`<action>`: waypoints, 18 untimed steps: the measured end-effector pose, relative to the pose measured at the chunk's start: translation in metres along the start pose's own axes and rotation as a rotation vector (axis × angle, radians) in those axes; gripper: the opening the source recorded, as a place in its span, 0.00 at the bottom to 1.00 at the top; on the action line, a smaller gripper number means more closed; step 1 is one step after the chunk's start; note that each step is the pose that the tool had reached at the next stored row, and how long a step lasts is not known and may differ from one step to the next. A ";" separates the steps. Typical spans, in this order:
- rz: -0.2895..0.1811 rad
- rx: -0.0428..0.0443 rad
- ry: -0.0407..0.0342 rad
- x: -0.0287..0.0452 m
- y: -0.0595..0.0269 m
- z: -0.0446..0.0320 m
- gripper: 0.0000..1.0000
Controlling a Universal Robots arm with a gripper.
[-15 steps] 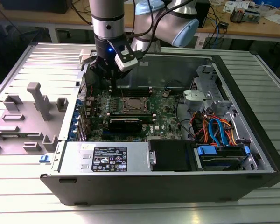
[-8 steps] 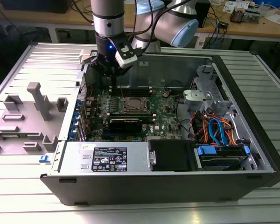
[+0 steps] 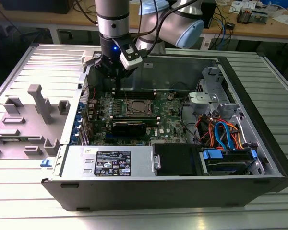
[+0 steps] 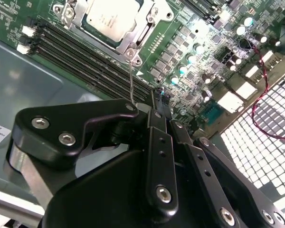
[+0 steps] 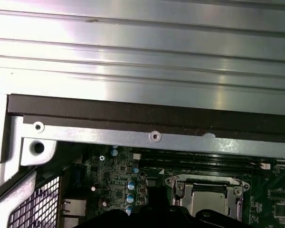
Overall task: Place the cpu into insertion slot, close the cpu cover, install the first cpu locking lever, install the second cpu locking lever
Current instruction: 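Install the first cpu locking lever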
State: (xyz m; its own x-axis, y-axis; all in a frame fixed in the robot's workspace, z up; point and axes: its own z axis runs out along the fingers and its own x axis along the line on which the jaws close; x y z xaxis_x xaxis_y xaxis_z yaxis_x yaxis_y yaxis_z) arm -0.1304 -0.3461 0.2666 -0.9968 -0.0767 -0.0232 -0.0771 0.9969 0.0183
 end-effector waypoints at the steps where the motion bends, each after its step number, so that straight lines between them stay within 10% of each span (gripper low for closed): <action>1: 0.000 0.0000 0.0001 -0.0006 0.0002 0.0001 0.11; 18: 0.000 0.0064 0.0006 -0.0167 0.0017 0.0048 0.11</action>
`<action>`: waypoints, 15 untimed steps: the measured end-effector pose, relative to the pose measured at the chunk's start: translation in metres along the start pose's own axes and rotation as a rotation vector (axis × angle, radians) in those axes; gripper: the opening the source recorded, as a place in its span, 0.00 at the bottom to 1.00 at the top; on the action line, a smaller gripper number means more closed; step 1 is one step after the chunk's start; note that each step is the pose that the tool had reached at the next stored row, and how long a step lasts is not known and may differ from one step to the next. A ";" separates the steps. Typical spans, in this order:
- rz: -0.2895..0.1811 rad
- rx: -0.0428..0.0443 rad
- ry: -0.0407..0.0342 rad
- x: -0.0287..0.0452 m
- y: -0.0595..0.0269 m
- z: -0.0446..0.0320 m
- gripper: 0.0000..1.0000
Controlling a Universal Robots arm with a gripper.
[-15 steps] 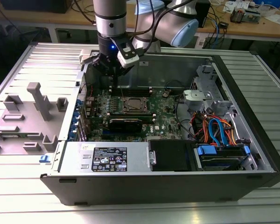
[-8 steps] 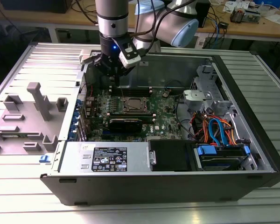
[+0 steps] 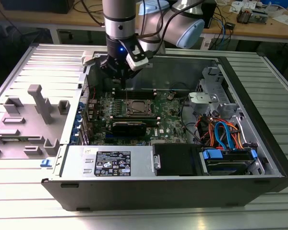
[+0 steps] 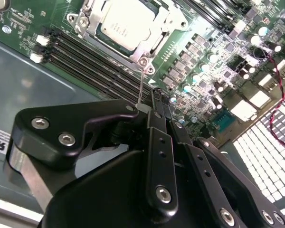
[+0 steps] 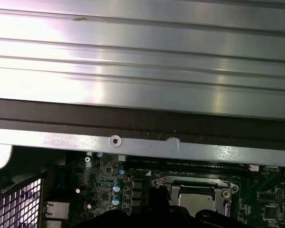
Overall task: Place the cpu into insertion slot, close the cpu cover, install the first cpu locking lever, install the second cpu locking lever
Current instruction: 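Install the first cpu locking lever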
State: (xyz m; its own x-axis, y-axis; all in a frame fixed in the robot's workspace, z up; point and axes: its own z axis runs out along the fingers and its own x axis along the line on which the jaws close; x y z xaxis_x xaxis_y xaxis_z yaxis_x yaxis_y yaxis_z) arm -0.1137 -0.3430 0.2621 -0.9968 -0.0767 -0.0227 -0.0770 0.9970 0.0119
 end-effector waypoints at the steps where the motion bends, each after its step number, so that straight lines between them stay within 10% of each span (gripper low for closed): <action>1: 0.000 0.0002 0.0001 -0.0014 0.0001 0.0002 0.11; 15: 0.000 0.0038 0.0003 -0.0140 0.0003 0.0050 0.11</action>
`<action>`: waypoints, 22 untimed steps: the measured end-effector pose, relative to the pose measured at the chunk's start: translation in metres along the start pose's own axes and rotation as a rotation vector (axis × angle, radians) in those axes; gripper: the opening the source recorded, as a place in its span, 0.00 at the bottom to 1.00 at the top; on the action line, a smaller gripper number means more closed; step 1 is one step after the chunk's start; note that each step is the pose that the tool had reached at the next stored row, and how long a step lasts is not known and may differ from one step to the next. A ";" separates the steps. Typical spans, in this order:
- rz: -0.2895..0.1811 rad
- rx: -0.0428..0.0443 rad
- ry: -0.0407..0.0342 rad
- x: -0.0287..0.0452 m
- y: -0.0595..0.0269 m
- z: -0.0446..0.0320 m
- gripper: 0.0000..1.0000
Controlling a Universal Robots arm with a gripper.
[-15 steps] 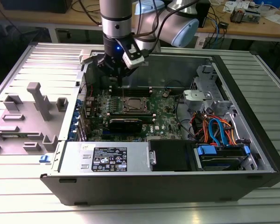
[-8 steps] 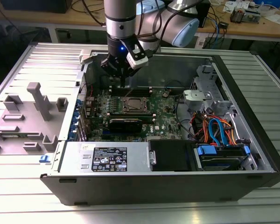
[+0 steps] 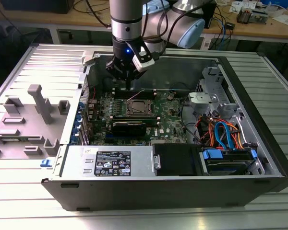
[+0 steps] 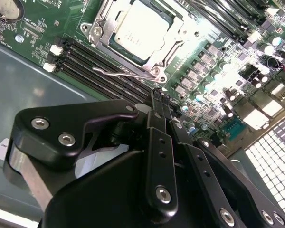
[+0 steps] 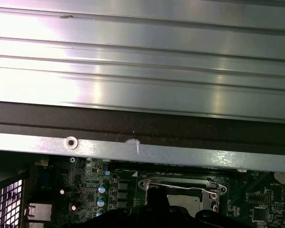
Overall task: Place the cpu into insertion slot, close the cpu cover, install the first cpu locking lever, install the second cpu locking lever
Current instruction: 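Install the first cpu locking lever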
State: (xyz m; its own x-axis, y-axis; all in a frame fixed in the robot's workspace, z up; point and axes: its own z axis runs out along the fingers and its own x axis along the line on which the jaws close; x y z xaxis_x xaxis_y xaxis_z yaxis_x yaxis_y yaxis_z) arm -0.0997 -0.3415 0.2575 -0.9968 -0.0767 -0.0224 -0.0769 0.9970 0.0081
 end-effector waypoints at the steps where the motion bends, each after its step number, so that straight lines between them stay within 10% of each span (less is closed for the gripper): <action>1: 0.000 0.0004 0.0001 0.0000 0.0000 0.0002 0.11; 22: 0.000 0.0003 0.0000 -0.0025 -0.0002 0.0019 0.11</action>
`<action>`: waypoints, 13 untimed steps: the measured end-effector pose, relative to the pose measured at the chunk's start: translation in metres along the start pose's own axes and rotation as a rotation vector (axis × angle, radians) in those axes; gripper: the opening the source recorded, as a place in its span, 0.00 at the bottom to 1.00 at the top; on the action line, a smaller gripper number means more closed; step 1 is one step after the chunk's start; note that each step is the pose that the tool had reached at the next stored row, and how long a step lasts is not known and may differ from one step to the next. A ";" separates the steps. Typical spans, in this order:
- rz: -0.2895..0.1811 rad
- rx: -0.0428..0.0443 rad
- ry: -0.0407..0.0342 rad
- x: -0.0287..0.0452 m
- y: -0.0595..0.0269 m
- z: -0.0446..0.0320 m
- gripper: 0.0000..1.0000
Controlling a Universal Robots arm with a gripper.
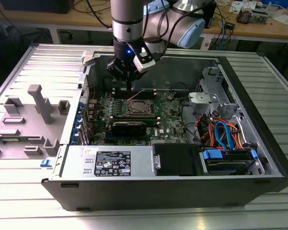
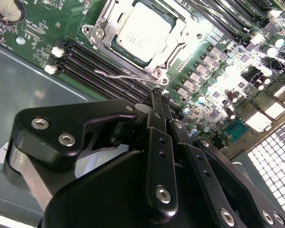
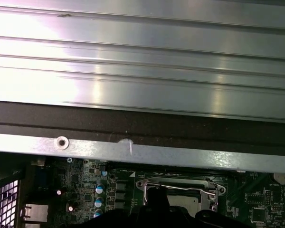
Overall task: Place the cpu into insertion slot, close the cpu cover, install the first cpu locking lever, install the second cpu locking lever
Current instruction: 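Install the first cpu locking lever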
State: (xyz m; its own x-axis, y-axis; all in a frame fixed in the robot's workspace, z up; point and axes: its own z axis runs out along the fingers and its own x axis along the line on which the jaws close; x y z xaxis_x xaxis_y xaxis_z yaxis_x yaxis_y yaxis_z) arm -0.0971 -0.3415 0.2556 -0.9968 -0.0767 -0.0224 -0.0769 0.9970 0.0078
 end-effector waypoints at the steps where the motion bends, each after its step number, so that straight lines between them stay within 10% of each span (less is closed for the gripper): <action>1: 0.000 0.0000 0.0000 -0.0002 0.0000 0.0001 0.11; 13: 0.000 0.0001 0.0000 -0.0011 0.0002 0.0005 0.11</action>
State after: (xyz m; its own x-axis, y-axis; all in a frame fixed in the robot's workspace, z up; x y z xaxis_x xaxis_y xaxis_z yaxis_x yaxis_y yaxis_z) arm -0.0961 -0.3412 0.2551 -0.9968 -0.0768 -0.0223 -0.0770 0.9970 0.0077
